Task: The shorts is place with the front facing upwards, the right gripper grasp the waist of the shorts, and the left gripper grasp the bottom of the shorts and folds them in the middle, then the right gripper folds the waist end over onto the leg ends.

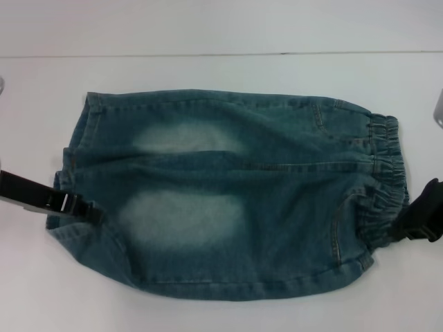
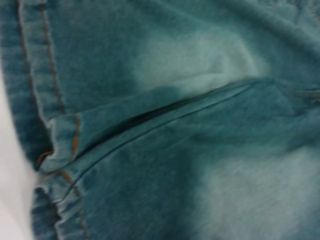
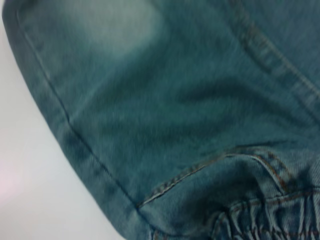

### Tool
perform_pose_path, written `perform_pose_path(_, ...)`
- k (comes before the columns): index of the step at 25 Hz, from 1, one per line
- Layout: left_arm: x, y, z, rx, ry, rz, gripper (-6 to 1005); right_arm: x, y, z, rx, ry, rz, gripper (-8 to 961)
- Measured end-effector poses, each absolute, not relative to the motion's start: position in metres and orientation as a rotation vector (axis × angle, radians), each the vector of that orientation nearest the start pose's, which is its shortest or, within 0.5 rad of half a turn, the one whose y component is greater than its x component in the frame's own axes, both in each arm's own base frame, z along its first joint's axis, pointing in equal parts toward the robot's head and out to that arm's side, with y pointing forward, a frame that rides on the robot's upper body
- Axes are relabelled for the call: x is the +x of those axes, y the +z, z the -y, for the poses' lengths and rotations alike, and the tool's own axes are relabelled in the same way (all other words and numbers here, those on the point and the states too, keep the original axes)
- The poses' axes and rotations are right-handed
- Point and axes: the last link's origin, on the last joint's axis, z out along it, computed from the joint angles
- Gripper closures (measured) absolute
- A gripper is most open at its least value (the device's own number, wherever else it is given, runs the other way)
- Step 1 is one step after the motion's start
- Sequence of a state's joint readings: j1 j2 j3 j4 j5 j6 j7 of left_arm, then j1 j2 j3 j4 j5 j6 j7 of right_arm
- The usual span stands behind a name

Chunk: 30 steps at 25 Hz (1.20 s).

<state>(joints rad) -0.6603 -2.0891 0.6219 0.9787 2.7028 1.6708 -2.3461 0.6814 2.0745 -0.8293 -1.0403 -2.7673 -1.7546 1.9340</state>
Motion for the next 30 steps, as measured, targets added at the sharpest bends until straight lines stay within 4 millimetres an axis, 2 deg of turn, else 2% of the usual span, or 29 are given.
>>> perform_pose_path(4, -0.273, 0.045, -0.345, -2.428, 0.023, 1.622, 971, 0.264, 0.049, -0.342, -2.815, -0.350, -0.933, 904)
perform_pose_path(5, -0.273, 0.048, -0.345, -2.422, -0.006, 1.626, 971, 0.270, 0.055, -0.340, -2.797, -0.272, -0.961, 913)
perform_pose_path(6, -0.274, 0.051, -0.346, -2.412, -0.030, 1.630, 971, 0.270, 0.055, -0.340, -2.797, -0.272, -0.961, 923)
perform_pose_path(11, -0.278, 0.062, -0.351, -2.357, -0.116, 1.636, 971, 0.289, 0.066, -0.330, -2.749, -0.055, -1.062, 933)
perform_pose_path(19, -0.277, 0.075, -0.367, -2.273, -0.220, 1.584, 972, 0.315, 0.081, -0.317, -2.631, 0.247, -1.190, 936)
perform_pose_path(25, -0.279, 0.080, -0.377, -2.213, -0.289, 1.566, 972, 0.327, 0.084, -0.314, -2.508, 0.466, -1.307, 934)
perform_pose_path(30, -0.281, 0.086, -0.386, -2.144, -0.355, 1.527, 972, 0.336, 0.082, -0.319, -2.403, 0.553, -1.380, 934)
